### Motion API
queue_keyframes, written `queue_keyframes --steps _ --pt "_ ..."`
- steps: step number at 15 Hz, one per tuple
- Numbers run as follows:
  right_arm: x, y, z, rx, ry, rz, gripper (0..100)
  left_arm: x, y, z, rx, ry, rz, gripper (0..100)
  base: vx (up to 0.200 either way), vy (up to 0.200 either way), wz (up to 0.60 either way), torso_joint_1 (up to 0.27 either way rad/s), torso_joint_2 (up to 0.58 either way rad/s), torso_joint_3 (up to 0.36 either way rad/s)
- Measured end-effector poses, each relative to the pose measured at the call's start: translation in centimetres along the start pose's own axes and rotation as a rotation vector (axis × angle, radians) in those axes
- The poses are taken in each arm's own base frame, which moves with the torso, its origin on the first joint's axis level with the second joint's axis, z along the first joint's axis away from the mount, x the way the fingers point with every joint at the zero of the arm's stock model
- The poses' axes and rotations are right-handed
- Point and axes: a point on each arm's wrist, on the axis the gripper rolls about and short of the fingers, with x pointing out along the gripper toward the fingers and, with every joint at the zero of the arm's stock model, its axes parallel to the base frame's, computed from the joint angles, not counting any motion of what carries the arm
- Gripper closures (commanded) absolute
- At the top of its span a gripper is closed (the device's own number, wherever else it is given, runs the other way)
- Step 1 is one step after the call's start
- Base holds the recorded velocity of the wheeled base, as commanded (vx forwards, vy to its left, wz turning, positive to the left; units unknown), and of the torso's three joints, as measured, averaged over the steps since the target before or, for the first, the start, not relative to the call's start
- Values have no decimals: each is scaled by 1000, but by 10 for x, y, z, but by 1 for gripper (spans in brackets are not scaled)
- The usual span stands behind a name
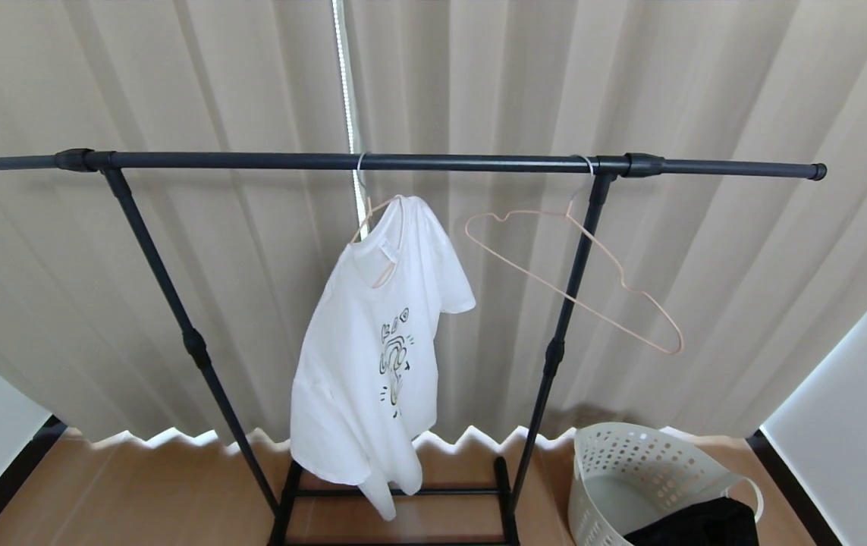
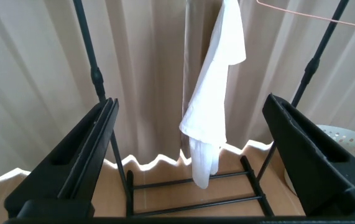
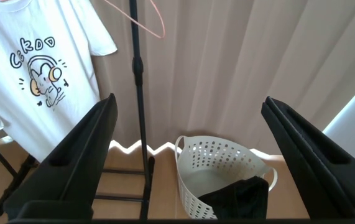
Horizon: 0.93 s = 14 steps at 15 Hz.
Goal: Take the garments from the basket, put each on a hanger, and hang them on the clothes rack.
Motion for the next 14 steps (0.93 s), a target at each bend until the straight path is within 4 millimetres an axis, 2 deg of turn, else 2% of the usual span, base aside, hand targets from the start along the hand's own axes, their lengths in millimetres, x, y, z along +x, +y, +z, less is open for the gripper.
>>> queue_keyframes --steps 6,14 --pt "0 0 0 0 -1 0 0 0 0 0 0 0 0 0 0 0 0 -168 385 218" --pt "0 0 0 0 0 1 0 0 0 0 1 0 -2 0 0 0 0 -221 539 316"
